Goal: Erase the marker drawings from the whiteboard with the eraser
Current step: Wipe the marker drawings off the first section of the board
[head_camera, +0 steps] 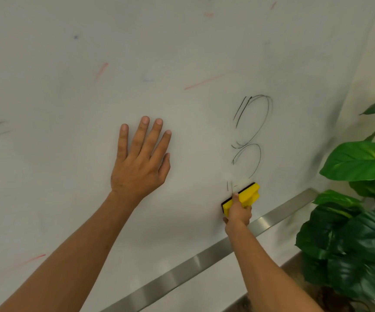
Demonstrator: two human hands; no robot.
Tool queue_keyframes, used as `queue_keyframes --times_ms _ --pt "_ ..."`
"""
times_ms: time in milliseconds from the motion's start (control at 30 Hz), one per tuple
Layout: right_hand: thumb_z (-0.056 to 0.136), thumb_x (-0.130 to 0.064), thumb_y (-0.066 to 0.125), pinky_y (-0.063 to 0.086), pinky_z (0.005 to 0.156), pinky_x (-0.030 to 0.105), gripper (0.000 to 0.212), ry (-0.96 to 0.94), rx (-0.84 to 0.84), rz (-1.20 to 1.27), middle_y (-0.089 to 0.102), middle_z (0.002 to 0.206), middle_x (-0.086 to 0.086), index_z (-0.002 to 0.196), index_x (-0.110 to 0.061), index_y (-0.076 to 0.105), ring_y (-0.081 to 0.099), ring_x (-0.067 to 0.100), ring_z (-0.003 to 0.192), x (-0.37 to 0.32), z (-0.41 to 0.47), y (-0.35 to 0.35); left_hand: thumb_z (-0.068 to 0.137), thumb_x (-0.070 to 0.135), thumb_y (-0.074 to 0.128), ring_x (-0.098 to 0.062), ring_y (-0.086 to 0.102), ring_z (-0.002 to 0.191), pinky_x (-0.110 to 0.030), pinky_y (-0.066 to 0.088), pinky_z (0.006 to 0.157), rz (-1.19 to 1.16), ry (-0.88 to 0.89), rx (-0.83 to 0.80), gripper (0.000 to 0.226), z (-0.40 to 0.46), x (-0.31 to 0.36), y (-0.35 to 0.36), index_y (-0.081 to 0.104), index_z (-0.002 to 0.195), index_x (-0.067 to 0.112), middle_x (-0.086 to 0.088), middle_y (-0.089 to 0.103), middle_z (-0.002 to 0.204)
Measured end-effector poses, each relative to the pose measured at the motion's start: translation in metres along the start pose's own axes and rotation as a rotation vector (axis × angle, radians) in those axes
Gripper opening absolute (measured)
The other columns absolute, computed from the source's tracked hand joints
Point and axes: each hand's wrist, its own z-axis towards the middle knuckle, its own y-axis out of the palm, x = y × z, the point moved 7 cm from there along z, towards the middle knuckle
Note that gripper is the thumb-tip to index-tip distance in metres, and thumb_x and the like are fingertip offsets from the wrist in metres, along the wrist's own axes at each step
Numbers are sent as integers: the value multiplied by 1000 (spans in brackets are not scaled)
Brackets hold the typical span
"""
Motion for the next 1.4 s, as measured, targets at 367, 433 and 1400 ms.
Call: queue_keyframes --times_ms 367,433,1400 --pt "89 -61 57 43 85 30 85 -707 -101 -282 45 113 -2 157 -36 13 49 14 101 -12 -82 31 95 32 57 -35 33 144 -60 24 116 27 12 45 52 -3 2 2 51 142 12 -13 41 153" --pt "89 -60 57 42 86 31 86 -697 -98 -336 46 114 -2 157 -35 11 50 16 103 -7 -71 24 95 32 56 -35 33 144 -61 24 116 26 12 44 52 -3 2 2 51 142 12 -13 41 153" --pt "97 -46 56 43 98 48 81 -682 41 -360 46 134 14 158 -35 3 48 36 124 -109 -1 11 94 32 58 -35 37 142 -60 26 116 34 24 60 49 -3 3 -1 55 139 11 -13 43 152"
